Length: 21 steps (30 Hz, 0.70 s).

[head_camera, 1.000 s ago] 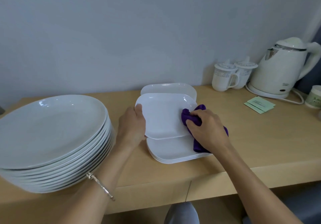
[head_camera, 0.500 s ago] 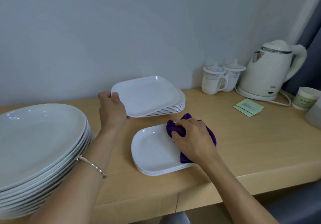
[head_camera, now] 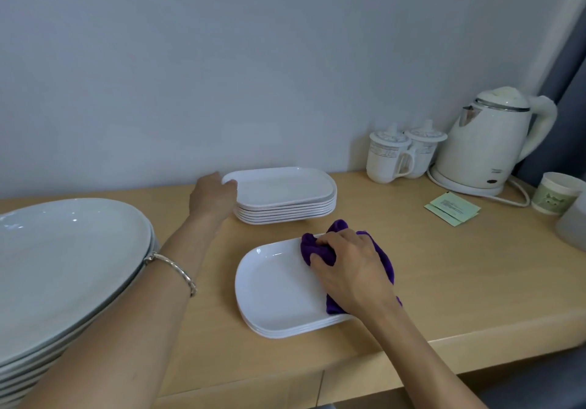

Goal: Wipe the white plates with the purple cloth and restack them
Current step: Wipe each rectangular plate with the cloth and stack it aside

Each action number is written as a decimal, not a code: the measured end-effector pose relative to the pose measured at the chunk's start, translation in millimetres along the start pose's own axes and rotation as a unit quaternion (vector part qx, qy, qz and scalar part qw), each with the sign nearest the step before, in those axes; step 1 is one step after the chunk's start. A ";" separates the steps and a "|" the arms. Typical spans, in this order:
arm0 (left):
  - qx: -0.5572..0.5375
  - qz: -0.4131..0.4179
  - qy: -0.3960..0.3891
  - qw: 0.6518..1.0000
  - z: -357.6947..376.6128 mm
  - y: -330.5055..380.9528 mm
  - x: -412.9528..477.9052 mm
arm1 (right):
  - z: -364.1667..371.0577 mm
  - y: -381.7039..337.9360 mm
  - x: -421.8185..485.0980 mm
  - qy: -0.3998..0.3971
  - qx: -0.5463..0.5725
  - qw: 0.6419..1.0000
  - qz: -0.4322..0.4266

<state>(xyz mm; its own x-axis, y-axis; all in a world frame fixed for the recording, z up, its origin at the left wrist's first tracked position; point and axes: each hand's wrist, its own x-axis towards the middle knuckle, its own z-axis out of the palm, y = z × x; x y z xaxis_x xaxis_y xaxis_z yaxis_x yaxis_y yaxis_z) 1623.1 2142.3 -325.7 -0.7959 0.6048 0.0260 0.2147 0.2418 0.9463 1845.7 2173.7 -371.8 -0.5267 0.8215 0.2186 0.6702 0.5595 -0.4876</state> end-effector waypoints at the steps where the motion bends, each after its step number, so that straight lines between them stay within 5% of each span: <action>1: 0.004 -0.002 0.001 1.000 0.3 -4.0 2.7 | -0.3 0.0 -0.3 0.000 0.000 1.000 0.001; 10: 0.088 0.100 -0.032 0.991 7.9 -10.9 -39.4 | -0.5 -0.6 -1.0 0.003 -0.001 1.000 0.007; 17: 0.199 0.158 -0.259 0.932 -18.7 -53.1 -97.8 | 1.3 -1.1 -0.8 0.021 -0.020 0.999 0.013; 21: 0.154 0.157 -0.306 0.926 -34.0 -79.7 -114.3 | 1.7 -3.0 0.1 0.002 -0.074 0.997 0.015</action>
<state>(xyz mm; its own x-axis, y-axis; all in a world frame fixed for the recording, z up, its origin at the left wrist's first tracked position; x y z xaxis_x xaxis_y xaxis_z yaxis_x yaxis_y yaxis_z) 1677.7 2028.1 -393.1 -0.2167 0.9762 0.0085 0.6077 0.1281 0.7838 1842.8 2171.9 -371.6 -0.5026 0.8388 0.2091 0.7562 0.5438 -0.3639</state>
